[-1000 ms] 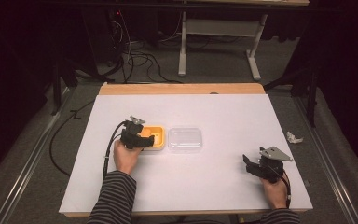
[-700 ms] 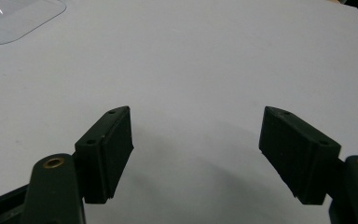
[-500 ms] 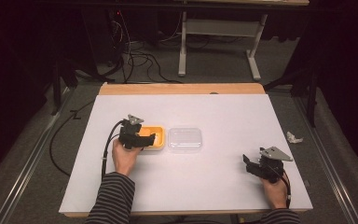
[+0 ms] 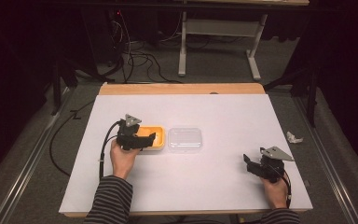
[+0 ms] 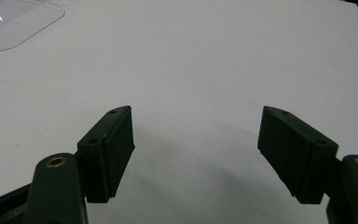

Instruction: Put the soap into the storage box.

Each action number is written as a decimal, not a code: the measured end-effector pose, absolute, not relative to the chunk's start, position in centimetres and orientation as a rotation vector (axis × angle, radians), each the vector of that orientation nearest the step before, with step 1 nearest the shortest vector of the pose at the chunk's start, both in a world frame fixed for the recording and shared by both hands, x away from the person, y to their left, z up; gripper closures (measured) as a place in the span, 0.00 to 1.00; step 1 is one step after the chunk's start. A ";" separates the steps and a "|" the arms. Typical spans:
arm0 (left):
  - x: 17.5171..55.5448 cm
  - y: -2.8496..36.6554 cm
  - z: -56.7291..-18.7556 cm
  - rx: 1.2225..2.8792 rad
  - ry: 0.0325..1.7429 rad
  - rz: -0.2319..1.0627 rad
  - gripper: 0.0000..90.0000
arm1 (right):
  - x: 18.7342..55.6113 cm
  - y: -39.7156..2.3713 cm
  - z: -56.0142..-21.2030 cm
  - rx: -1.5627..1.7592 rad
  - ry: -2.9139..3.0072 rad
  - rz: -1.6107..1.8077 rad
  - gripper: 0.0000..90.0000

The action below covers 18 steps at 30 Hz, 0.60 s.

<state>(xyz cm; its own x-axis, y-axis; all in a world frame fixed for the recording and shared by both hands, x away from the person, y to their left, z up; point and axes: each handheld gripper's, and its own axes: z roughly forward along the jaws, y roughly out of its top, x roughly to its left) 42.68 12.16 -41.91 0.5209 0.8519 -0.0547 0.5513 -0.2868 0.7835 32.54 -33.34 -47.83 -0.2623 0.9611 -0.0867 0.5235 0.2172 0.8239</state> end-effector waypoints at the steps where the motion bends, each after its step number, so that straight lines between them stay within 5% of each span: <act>1: 42.6 12.1 -41.8 1.976 1.138 0.488 0.21 | 32.5 -33.4 -47.8 1.376 1.881 0.919 0.31; 18: 40.4 12.6 -41.3 1.935 1.098 0.492 0.22 | 32.2 -34.1 -47.7 1.396 1.877 1.041 0.34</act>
